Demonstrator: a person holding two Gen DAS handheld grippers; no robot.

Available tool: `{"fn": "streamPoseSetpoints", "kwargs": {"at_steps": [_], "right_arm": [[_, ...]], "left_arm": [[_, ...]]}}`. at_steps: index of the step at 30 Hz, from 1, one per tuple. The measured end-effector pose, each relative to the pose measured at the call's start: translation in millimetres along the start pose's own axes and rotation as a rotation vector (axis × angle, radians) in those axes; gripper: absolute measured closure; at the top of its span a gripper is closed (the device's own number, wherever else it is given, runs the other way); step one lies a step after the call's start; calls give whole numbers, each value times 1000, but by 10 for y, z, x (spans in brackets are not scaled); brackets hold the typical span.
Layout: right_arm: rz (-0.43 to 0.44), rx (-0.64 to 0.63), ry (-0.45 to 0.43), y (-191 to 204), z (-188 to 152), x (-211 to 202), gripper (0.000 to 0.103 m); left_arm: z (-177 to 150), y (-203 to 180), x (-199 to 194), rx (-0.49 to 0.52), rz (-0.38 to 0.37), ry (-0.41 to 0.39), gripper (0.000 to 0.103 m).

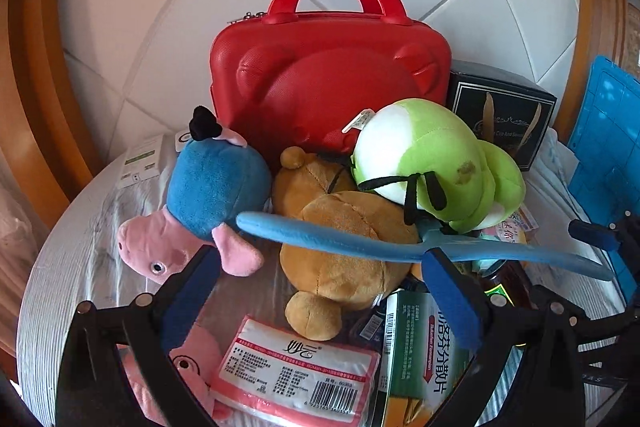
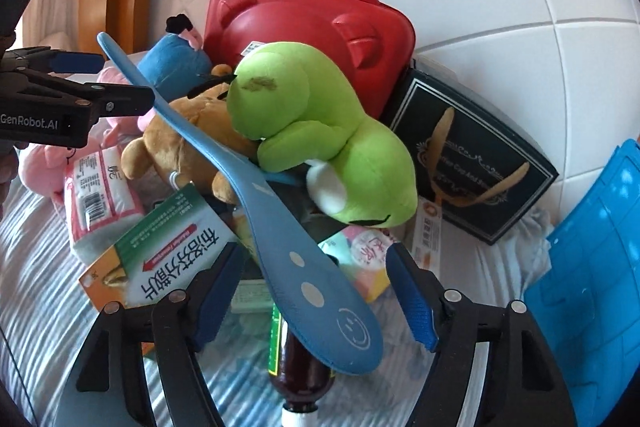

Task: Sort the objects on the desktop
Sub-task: 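Close the right tool on the blue spatula toy's handle and lift, then carry the blue spatula toy over the blue crate and release it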

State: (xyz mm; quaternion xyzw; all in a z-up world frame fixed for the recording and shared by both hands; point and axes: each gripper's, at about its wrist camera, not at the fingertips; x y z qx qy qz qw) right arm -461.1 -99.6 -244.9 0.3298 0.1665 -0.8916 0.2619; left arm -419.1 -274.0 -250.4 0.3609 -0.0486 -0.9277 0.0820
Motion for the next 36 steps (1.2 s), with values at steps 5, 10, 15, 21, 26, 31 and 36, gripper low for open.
{"fn": "streamPoseSetpoints", "kwargs": {"at_steps": [5,10,15,21,26,31,36], "right_arm": [[10,-12,19,-6,29,138,52],[35,4,65,15,21,236,88],[62,13,63,75,-47,187,90],[76,52,14,90,-46,2,90],[67,41,-14,123,-56,-157,91],[44,31,-55,118,-40,-397,91],[13,31,-104,99,-5,-716,91]], "left_arm": [[72,-1,86,-19,-52,3,20],[162,79,232,-64,-129,22,42],[180,70,266,-66,-117,26,43],[224,19,86,-5,-177,-59,64],[319,-1,-85,38,-198,-104,68],[401,-33,-323,58,-212,-149,68],[556,-104,-609,92,-232,-198,68]]}}
Point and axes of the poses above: each gripper's, at about its wrist camera, not at the fingertips, and x roughly the way its jaws point, y to its left, z to its top, and after that the axes turned 12 degrees about x, right-handed
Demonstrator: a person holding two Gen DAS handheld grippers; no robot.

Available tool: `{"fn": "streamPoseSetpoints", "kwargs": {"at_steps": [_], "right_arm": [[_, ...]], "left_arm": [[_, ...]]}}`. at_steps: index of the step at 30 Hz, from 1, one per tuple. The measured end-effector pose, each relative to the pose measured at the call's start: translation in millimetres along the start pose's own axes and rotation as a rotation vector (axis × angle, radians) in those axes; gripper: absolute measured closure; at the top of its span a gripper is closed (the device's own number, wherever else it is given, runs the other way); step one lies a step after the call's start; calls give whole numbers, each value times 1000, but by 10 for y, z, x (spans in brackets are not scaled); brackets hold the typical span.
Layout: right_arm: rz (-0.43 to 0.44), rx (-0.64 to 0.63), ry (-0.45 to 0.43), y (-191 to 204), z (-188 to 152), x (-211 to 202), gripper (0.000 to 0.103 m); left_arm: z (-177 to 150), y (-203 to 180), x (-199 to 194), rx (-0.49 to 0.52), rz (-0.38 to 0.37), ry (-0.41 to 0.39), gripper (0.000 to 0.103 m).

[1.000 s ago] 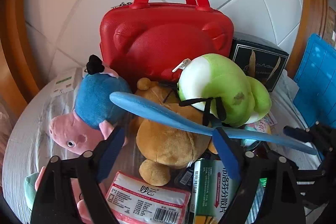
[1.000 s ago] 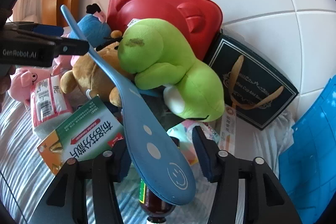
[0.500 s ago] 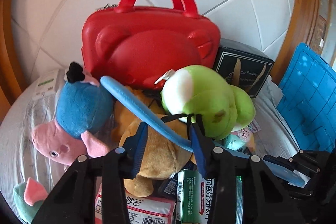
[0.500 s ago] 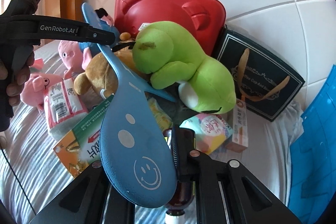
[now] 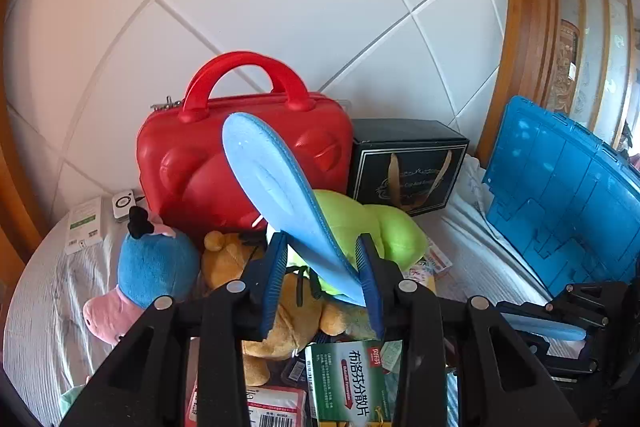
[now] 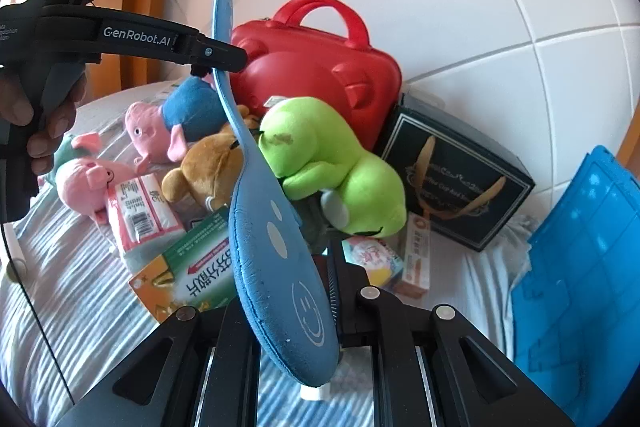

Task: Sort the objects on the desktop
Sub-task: 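Carry the blue spatula toy over the blue crate and release it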

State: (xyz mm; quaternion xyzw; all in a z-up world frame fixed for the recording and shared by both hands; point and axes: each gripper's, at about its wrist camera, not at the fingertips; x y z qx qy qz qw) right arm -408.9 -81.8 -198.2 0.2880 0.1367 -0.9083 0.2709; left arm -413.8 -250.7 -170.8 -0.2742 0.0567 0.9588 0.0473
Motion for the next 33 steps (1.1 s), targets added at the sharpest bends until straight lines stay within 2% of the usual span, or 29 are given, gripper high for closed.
{"fn": "streamPoseSetpoints", "kwargs": {"at_steps": [7,13,18,27,30,33], "right_arm": [[-84,0,-98,-27,89,-609,91],[-224,30,-181,-180,142,-1224,93],[-397,49,-245,-305,109,-1748,93],[-684,116,-348,-932,-116,-2909,92],[-742,139,-342,-1272,-229,-3222,92],[-751,205,-315,-1689,-384,-3475,92]], "left_arm": [[374,-254,-437,52,-55,-108,68],[701,-588,-818,112,-154,-217,68],[986,-999,-1098,165,-264,-319,68],[1584,-2178,-1591,279,-453,-466,68],[1778,-2655,-1616,293,-503,-488,68],[1944,-3168,-1543,307,-553,-476,68]]}}
Point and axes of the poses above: each gripper's, at about its wrist camera, not at the fingertips, and x roughly the way its jaws point, y to its left, z to its top, and after that the axes turned 12 degrees about x, right-handed
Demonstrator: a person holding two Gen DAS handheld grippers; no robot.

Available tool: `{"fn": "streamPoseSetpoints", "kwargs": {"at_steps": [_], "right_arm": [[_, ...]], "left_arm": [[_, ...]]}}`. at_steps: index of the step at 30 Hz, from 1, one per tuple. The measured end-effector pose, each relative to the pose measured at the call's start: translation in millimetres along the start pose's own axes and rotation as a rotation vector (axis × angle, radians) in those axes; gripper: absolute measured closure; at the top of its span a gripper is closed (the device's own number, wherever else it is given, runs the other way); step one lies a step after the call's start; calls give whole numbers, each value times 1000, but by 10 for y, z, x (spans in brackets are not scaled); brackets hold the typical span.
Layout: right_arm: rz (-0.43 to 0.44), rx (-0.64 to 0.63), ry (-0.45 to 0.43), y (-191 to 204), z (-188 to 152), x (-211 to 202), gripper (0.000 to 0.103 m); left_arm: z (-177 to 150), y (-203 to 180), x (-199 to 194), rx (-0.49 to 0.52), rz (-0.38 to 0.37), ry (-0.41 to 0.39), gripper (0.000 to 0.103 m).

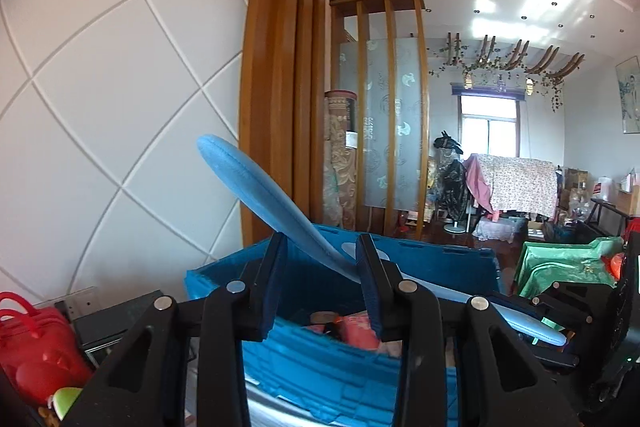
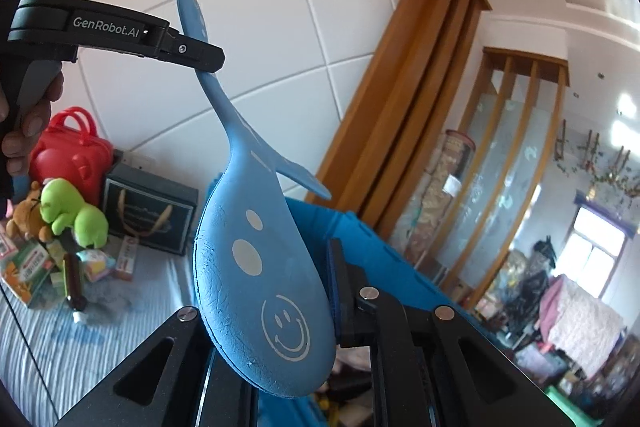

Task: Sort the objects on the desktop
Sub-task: 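Carry the blue spatula toy over the blue crate and release it, then return the right tool to the pile above the green frog plush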

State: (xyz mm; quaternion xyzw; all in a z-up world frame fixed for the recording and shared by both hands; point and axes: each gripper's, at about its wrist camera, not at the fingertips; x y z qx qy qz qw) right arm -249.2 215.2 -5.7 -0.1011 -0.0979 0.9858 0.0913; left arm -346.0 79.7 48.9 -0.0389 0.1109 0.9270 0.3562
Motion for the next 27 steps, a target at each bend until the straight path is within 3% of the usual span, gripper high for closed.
{"fn": "streamPoseSetpoints", "kwargs": {"at_steps": [6,8,10,11,12,14,20,27], "right_arm": [[-40,106,75,-892,-100,320,90],[-70,112,125,-1085,-93,551,88],[-84,122,157,-1249,-86,753,59],[-76,131,164,-1319,-81,814,21],[-83,131,149,-1373,-73,833,3],[-92,110,96,-1409,-52,783,3],[-39,179,29,-1523,2,656,2],[52,237,6,-1492,67,530,1]], "left_arm": [[324,-538,744,46,-6,34,67],[423,-617,897,52,20,44,57],[488,-656,1002,72,71,53,47],[506,-665,1019,75,74,55,42],[527,-658,1029,73,79,53,40],[562,-647,1057,67,103,49,30],[595,-680,1008,67,153,49,29],[288,-720,784,30,211,85,28]]}}
Point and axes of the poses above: each gripper's, at about its wrist camera, not at the fingertips, and x roughly the way its jaws point, y to its left, z to its top, and after that the axes turned 12 degrees about x, right-handed
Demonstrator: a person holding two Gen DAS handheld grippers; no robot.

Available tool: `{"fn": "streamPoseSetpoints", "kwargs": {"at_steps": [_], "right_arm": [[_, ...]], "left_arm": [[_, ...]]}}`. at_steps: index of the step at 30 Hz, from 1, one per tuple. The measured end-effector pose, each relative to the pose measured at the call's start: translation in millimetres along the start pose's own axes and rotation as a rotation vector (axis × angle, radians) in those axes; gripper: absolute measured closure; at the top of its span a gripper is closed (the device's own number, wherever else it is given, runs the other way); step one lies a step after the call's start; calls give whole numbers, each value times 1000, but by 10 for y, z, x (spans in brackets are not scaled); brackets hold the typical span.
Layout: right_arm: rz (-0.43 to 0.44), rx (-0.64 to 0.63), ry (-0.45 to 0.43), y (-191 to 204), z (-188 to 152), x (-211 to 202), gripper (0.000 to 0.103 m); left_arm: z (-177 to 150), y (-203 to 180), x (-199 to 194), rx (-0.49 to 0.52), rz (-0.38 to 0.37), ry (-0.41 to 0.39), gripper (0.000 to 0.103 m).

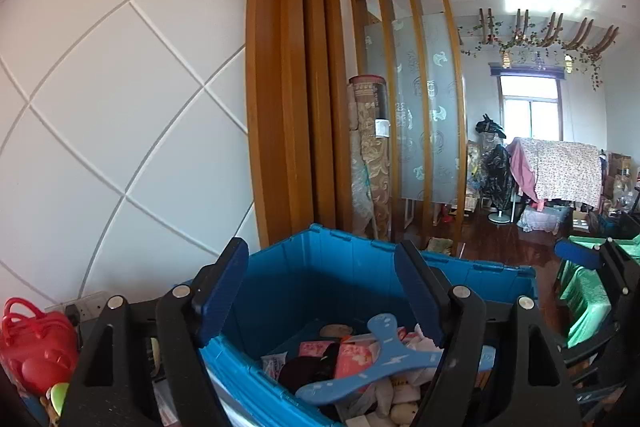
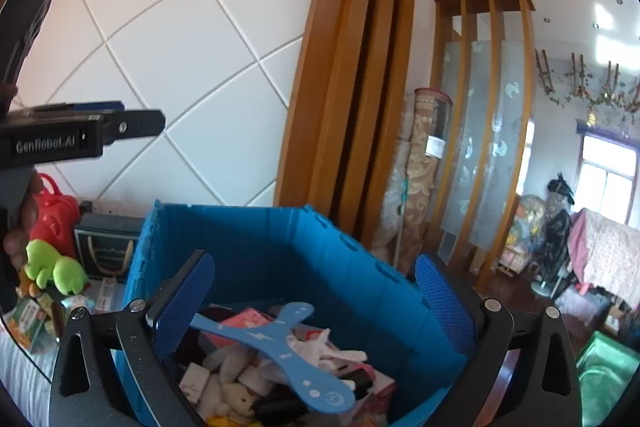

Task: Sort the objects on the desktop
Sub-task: 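Return the right tool to the pile above the green frog plush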

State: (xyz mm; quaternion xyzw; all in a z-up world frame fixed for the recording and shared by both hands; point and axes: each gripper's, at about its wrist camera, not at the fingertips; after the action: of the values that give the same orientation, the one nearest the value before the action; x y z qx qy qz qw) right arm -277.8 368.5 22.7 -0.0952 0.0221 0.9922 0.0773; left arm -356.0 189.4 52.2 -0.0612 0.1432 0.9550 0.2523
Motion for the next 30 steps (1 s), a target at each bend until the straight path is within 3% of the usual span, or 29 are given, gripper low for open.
{"fn": "streamPoseSetpoints", "kwargs": {"at_steps": [5,8,18,25,30], "right_arm": [[69,20,25,193,-28,-52,1],[68,-3,32,394,-61,-98,1],[160,16,42,1286,-110,-316,0],[323,14,156,2306,-511,-139,0],[422,30,295,2904,-921,280,0]], "left_arm": [[-493,204,-266,-59,71,52,28],[-761,409,-445,-85,112,89,28],[-1602,1186,-1284,-57,305,231,28],[-2245,1786,-1821,-42,419,331,28],[-2707,2169,-1937,-49,490,416,28]]}}
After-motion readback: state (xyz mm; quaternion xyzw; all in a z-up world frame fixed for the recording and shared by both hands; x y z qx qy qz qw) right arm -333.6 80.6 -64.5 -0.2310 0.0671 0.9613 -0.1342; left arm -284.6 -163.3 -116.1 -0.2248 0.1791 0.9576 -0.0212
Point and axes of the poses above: each gripper's, at about its wrist camera, not at the fingertips, and x roughly the way its jaws point, y to its left, z to its top, and after that the axes turned 12 degrees about x, right-handed
